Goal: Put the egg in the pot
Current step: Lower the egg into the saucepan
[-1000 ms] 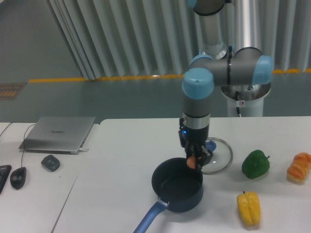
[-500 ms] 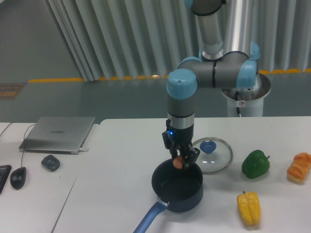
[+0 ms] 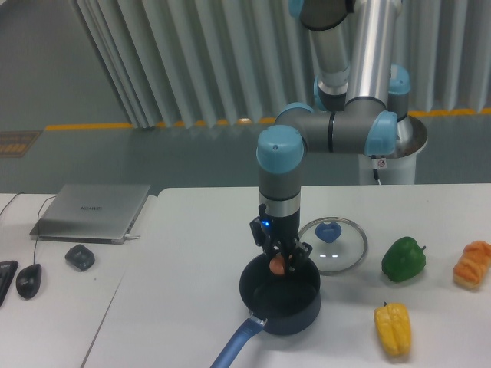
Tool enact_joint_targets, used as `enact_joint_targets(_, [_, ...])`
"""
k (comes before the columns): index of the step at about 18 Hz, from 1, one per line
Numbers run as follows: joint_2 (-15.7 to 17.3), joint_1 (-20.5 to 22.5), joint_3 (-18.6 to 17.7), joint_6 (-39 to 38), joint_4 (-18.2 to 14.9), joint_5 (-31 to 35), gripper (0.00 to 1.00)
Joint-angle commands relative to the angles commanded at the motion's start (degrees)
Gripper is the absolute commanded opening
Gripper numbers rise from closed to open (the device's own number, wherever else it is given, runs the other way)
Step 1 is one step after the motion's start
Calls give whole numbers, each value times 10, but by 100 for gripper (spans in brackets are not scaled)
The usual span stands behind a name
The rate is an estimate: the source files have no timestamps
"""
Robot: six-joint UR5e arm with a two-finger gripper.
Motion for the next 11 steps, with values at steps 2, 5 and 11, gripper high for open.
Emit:
enact_joint_targets(2, [-2,-1,0,-5,0,-1,46])
enact_joint_targets(5, [-6,-1,-1,-6,0,-1,46])
enact_joint_targets(11, [-18,-2,-3,-7,9,-1,47])
